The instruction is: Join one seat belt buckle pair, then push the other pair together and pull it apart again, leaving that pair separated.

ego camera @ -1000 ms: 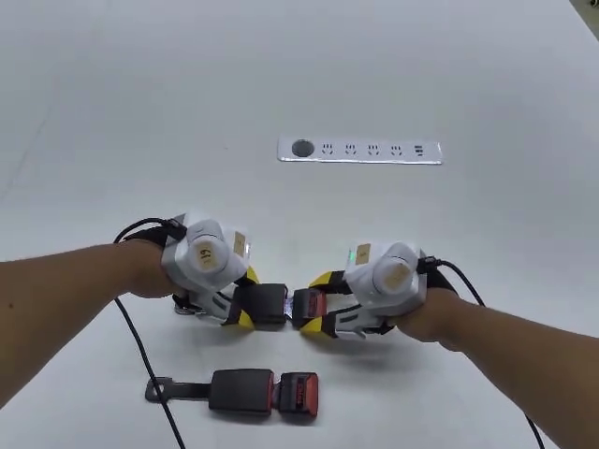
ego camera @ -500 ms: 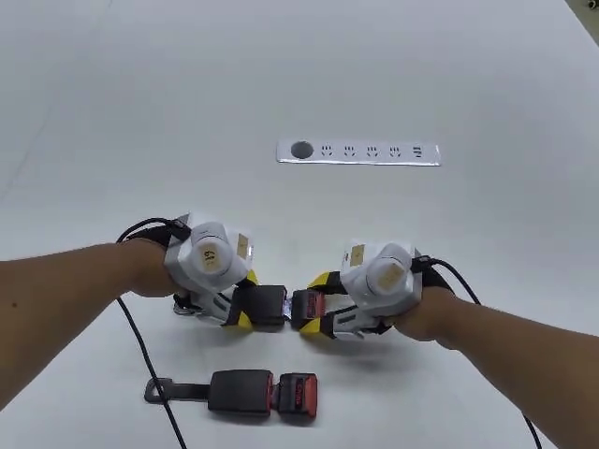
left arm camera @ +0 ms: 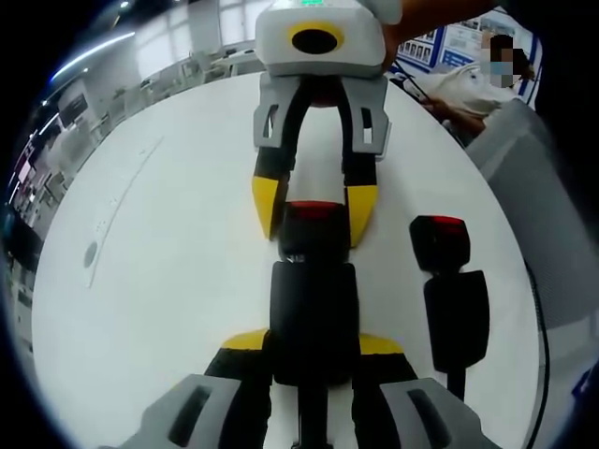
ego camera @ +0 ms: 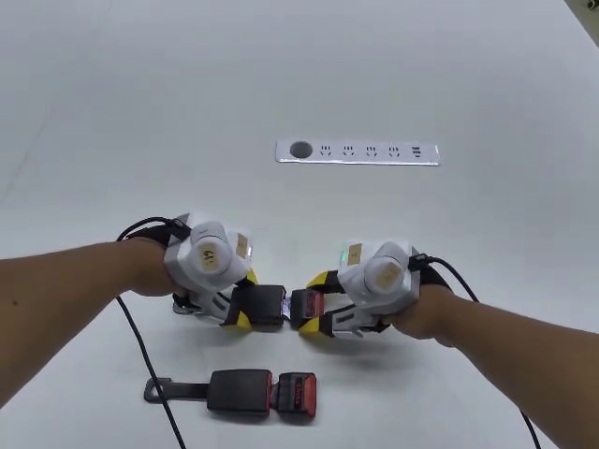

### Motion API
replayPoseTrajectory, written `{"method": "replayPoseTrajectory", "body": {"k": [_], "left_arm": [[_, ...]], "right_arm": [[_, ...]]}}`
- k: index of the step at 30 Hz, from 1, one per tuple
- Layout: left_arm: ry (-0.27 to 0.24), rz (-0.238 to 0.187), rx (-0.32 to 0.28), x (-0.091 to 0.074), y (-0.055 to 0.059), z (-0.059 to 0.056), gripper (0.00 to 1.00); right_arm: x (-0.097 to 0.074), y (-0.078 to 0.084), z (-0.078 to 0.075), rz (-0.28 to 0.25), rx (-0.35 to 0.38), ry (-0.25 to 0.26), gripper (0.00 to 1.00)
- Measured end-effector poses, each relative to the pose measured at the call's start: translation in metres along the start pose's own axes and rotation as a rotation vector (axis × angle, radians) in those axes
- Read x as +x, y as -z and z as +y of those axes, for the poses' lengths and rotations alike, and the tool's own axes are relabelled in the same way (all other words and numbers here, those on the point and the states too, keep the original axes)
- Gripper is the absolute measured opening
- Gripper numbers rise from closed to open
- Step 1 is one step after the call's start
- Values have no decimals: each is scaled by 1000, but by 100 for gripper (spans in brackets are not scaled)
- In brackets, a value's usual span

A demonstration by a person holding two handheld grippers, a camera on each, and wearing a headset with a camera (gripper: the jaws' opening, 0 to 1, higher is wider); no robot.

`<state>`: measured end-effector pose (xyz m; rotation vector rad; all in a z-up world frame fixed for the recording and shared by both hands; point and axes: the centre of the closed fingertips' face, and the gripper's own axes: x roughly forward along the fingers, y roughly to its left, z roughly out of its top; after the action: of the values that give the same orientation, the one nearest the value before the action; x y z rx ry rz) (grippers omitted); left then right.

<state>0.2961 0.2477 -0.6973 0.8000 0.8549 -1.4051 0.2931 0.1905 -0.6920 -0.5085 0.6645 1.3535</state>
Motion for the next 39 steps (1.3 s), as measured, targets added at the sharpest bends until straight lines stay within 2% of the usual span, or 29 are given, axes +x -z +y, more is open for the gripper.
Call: {"method": "replayPoseTrajectory", "body": {"k": [27,36,39], "left_arm": [[2,-30,10,-2,-2,-4,33],[6,-35,11,-3,-2,-3,33],[6,-32,11,-3,-2,-2,33]], "right_arm": [[1,2,-1,-9,-8,-11,34],[-7,12,-4,3,-15,-13,34],[-5,13,-6,-1,-13,-9,34]]}}
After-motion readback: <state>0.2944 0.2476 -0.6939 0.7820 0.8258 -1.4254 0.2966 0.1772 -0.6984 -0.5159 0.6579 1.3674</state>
